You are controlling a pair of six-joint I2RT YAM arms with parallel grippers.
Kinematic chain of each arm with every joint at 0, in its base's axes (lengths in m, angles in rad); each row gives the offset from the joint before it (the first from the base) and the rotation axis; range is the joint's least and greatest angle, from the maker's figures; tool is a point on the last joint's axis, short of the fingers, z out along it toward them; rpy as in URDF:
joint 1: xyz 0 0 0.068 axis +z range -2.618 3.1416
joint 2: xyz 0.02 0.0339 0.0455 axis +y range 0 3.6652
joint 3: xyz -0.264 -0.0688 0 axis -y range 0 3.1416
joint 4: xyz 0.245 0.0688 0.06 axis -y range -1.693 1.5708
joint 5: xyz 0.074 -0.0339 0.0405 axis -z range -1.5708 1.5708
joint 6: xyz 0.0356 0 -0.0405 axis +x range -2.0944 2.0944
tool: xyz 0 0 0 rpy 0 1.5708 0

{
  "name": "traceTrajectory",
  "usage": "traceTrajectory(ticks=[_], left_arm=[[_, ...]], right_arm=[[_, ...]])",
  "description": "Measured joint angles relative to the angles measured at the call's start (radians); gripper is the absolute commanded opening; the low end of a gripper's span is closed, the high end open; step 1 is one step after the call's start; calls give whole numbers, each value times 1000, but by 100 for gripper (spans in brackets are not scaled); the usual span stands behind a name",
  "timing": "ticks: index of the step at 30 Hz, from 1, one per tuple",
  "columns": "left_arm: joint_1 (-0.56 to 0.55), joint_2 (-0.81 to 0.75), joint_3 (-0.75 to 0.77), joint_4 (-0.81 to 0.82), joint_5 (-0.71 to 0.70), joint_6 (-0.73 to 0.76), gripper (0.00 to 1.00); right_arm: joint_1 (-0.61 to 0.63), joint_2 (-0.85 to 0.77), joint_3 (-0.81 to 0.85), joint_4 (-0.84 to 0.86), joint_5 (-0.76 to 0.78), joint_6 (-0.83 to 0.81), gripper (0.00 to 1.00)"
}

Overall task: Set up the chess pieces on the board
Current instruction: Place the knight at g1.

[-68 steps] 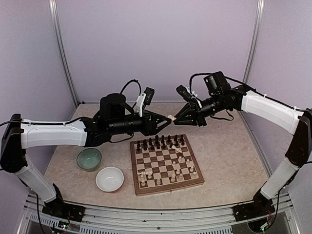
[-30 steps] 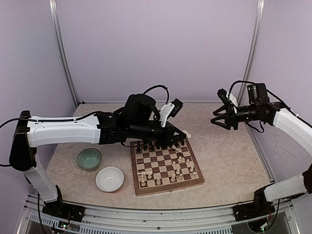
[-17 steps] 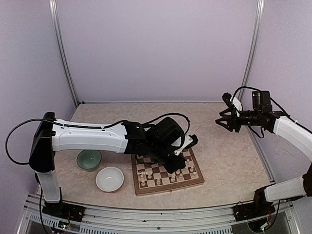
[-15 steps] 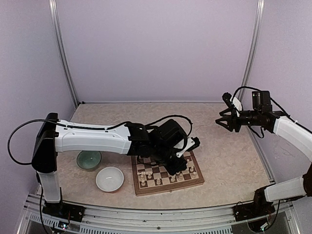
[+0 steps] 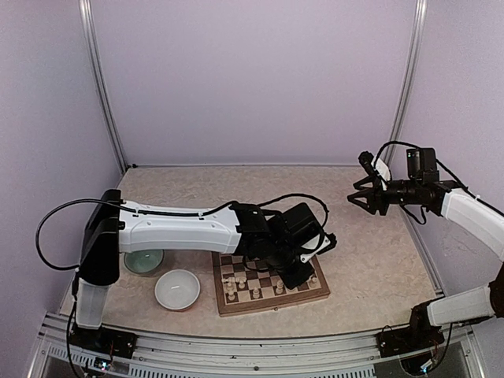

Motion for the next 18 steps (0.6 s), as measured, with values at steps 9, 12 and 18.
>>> traceTrajectory(ticks=[9, 12, 18], left_arm=[[-8, 54, 30, -63, -37, 18, 14], [-8, 59, 42, -70, -40, 24, 14], [-8, 80, 65, -76, -42, 35, 15]], right_arm=[[0, 0, 0, 0, -8, -10, 50], [0, 0, 0, 0, -8, -13, 51], [0, 0, 0, -1, -8, -16, 50]])
